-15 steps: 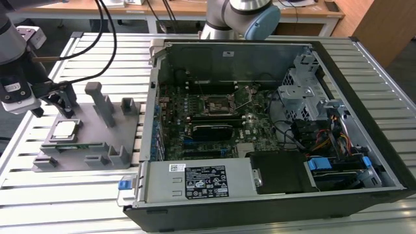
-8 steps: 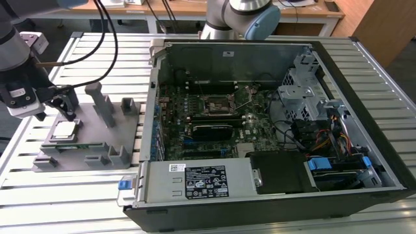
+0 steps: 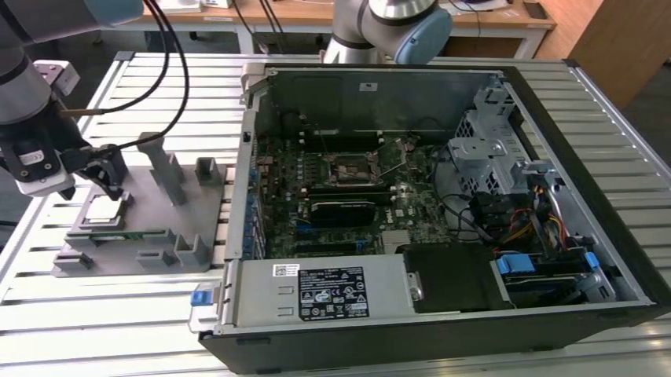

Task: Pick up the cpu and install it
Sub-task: 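Pick up the cpu and move it towards the insertion slot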

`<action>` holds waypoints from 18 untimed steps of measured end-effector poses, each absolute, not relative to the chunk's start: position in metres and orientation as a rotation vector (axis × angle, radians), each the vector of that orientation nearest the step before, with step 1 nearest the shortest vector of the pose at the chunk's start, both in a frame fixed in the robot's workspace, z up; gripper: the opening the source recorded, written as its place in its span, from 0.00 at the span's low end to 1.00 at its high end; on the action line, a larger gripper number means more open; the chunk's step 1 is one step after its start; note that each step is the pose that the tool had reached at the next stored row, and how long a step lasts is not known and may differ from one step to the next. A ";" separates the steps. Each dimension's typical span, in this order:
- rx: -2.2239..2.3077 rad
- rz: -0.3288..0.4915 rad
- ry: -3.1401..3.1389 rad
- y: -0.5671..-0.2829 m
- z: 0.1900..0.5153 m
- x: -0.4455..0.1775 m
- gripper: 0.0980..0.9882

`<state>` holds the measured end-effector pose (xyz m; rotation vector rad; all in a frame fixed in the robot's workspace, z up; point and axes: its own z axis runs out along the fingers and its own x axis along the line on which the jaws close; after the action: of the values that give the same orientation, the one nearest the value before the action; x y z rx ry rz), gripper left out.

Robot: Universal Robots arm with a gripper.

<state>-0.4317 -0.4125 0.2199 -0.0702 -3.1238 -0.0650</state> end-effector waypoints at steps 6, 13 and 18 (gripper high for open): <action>-0.070 -0.065 -3.124 -0.412 0.213 -0.433 0.68; -0.070 -0.065 -3.124 -0.412 0.205 -0.435 0.68; -0.070 -0.065 -3.124 -0.410 0.198 -0.435 0.68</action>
<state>-0.4350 -0.4100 0.1980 -0.0701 -3.1239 -0.0648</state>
